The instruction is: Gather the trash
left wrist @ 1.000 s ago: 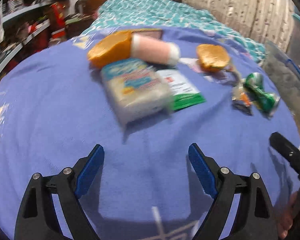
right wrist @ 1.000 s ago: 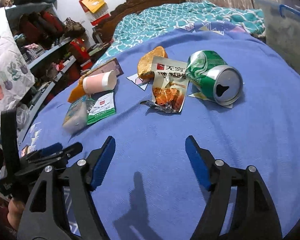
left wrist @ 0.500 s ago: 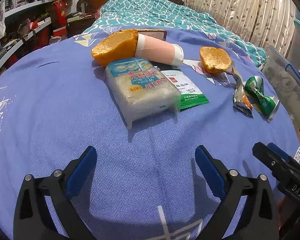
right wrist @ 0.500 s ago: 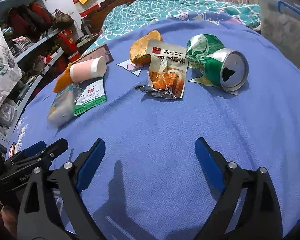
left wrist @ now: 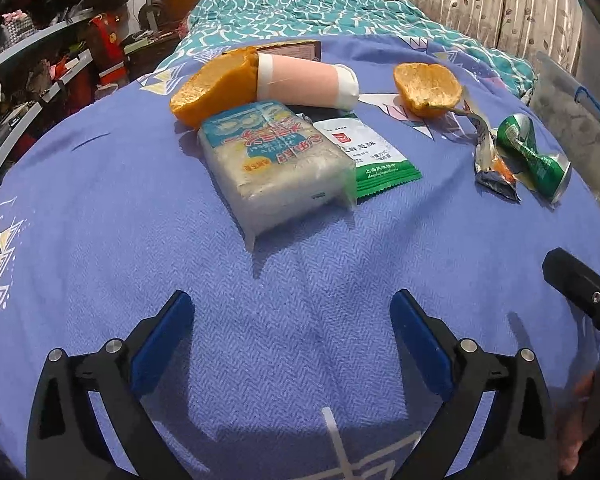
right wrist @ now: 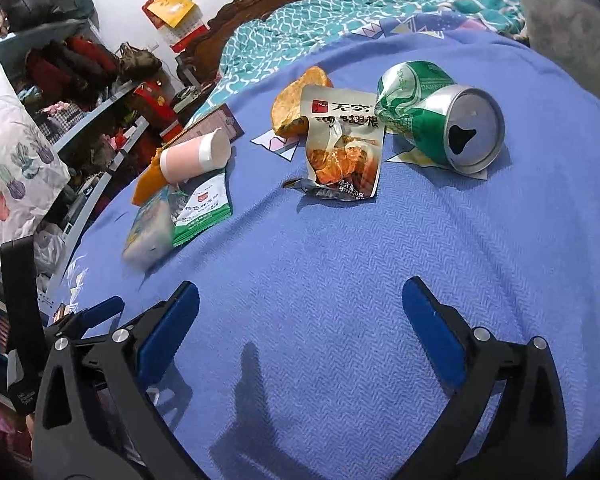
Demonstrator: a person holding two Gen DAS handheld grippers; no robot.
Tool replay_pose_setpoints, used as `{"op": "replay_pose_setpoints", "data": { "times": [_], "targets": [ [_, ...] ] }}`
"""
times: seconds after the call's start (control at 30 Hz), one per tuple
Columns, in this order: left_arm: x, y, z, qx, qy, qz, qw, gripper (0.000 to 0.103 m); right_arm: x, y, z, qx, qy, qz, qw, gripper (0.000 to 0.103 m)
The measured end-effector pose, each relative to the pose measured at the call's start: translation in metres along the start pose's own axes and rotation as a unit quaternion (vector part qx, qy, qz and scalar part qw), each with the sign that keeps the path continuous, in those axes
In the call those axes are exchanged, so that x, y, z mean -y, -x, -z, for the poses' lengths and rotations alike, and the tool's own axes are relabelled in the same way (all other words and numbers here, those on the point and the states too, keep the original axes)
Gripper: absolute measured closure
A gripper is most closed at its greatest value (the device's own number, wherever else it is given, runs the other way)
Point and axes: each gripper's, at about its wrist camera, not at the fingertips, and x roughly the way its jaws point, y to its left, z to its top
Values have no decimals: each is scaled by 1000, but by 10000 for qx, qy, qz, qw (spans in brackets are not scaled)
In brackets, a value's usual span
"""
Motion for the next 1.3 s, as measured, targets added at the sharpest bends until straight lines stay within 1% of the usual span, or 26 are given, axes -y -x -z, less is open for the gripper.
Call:
{"op": "replay_pose_setpoints", "data": {
  "times": [0.23, 0.43, 0.53, 0.7, 0.8, 0.9, 0.97, 1.0, 1.07, 1.1, 1.17, 1.2, 1.23, 1.3],
  "targets": [
    [-1, 0, 0, 8, 12, -10, 10000, 8, 1, 0, -1, 6, -23, -32, 10000, 3],
    [-2, 3, 3, 51, 75, 13, 10000, 9, 5, 1, -1, 39, -120, -174, 9998, 3],
    [0, 3, 5, 37, -10, -35, 10000, 8, 7, 3, 0, 77, -175, -240, 9995, 3],
    [1, 5, 7, 30, -110, 18, 9999, 8, 11, 4, 0, 151, -290, -348, 9989, 3],
    [1, 6, 8, 33, -179, 68, 9998, 8, 9, 3, 0, 141, -246, -293, 9992, 3],
    [-1, 6, 8, -49, -249, 168, 9995, 9, 8, 3, 0, 153, -260, -277, 9992, 3],
    [-4, 7, 6, -78, -131, 295, 9994, 9, 8, 4, 1, 151, -235, -215, 9994, 3],
    [-9, 9, 5, -70, 3, 416, 9991, 9, 6, 4, 1, 137, -196, -166, 9996, 3],
    [-20, 14, 1, 75, 263, 550, 9981, 9, 5, 4, 2, 133, -146, -85, 9998, 3],
    [-24, 19, 0, 219, 325, 521, 9979, 9, 4, 5, 2, 144, -141, -40, 9998, 3],
    [-32, 31, -4, 636, 381, 334, 9967, 9, 6, 6, 1, 185, -191, 56, 9996, 3],
    [-34, 34, -5, 757, 389, 252, 9961, 9, 8, 6, 1, 205, -226, 91, 9995, 3],
    [-38, 35, -7, 836, 404, 148, 9956, 9, 9, 6, 1, 219, -251, 122, 9994, 3],
    [-44, 32, -10, 795, 458, 62, 9958, 9, 8, 6, 1, 219, -248, 165, 9993, 3]
  ]
}}
